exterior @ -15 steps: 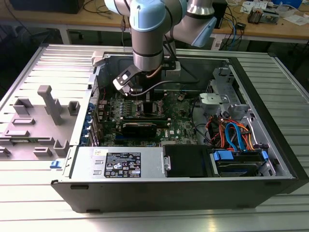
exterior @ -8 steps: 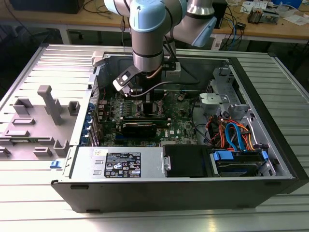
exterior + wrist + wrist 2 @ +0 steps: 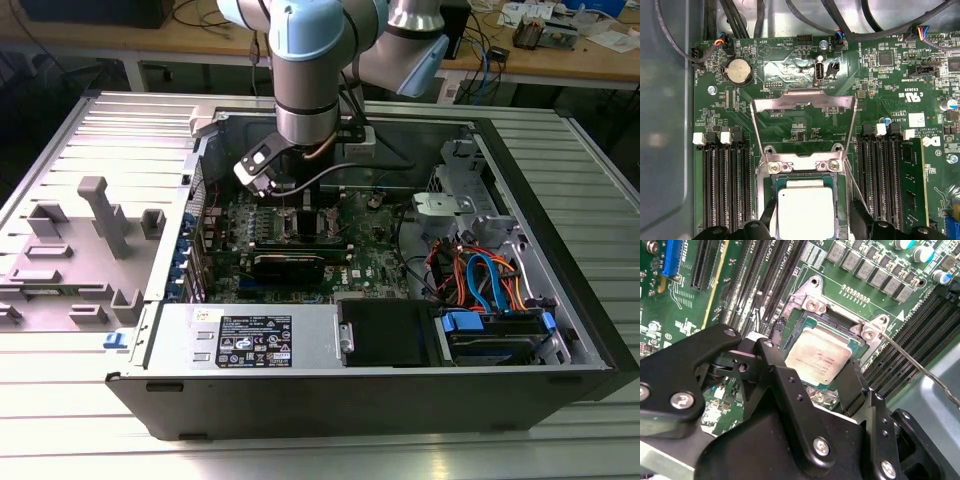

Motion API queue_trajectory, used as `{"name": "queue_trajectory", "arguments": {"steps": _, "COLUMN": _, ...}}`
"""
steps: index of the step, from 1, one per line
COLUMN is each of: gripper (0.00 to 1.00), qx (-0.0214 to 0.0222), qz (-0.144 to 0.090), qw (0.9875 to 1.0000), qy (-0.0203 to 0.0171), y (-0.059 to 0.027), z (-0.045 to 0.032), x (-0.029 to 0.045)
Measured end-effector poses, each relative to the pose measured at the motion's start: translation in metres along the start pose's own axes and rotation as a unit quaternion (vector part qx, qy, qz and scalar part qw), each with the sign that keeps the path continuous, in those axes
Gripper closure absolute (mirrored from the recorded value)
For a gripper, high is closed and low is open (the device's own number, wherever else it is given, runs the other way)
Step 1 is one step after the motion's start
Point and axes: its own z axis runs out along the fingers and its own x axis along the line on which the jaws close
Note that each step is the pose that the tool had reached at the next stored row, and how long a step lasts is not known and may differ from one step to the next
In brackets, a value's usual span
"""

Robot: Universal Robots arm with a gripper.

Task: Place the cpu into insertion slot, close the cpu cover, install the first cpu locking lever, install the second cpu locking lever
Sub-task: 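Place the cpu into insertion slot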

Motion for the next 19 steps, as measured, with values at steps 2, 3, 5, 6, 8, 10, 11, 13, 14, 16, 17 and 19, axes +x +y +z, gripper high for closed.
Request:
{"name": "queue_trajectory", "arguments": {"steps": 2, "gripper": 0.32, "qx": 0.0003, "qz": 0.0, "qw": 1.0, "qy": 0.0056, "y": 0.0, "z": -0.0002, "x": -0.0001}}
{"name": "queue_trajectory", "arguments": {"steps": 3, "gripper": 0.32, "qx": 0.0004, "qz": 0.0, "qw": 1.0, "qy": 0.0078, "y": 0.0, "z": -0.0002, "x": 0.0}}
{"name": "queue_trajectory", "arguments": {"steps": 5, "gripper": 0.32, "qx": 0.0003, "qz": 0.0, "qw": 1.0, "qy": 0.0085, "y": 0.0, "z": 0.0, "x": 0.0}}
{"name": "queue_trajectory", "arguments": {"steps": 6, "gripper": 0.32, "qx": 0.0003, "qz": 0.0, "qw": 1.0, "qy": 0.0086, "y": 0.0, "z": 0.0, "x": 0.0001}}
{"name": "queue_trajectory", "arguments": {"steps": 8, "gripper": 0.32, "qx": 0.0006, "qz": 0.001, "qw": 0.9999, "qy": 0.0128, "y": 0.0001, "z": -0.0004, "x": -0.0001}}
{"name": "queue_trajectory", "arguments": {"steps": 10, "gripper": 0.32, "qx": 0.0007, "qz": 0.001, "qw": 0.9999, "qy": 0.0158, "y": 0.0, "z": -0.0007, "x": 0.0}}
{"name": "queue_trajectory", "arguments": {"steps": 11, "gripper": 0.32, "qx": 0.0008, "qz": 0.001, "qw": 0.9999, "qy": 0.0169, "y": 0.0, "z": -0.0015, "x": 0.0}}
{"name": "queue_trajectory", "arguments": {"steps": 13, "gripper": 0.32, "qx": 0.0008, "qz": 0.001, "qw": 0.9999, "qy": 0.017, "y": 0.0002, "z": -0.0036, "x": 0.0}}
{"name": "queue_trajectory", "arguments": {"steps": 14, "gripper": 0.32, "qx": 0.0009, "qz": 0.001, "qw": 0.9999, "qy": 0.017, "y": 0.0003, "z": -0.0054, "x": -0.0001}}
{"name": "queue_trajectory", "arguments": {"steps": 16, "gripper": 0.32, "qx": 0.0011, "qz": 0.001, "qw": 0.9999, "qy": 0.017, "y": 0.0005, "z": -0.0086, "x": -0.0002}}
{"name": "queue_trajectory", "arguments": {"steps": 17, "gripper": 0.32, "qx": 0.0013, "qz": 0.001, "qw": 0.9999, "qy": 0.017, "y": 0.0006, "z": -0.01, "x": -0.0002}}
{"name": "queue_trajectory", "arguments": {"steps": 19, "gripper": 0.32, "qx": 0.0017, "qz": 0.001, "qw": 0.9999, "qy": 0.0171, "y": 0.0009, "z": -0.0122, "x": -0.0002}}
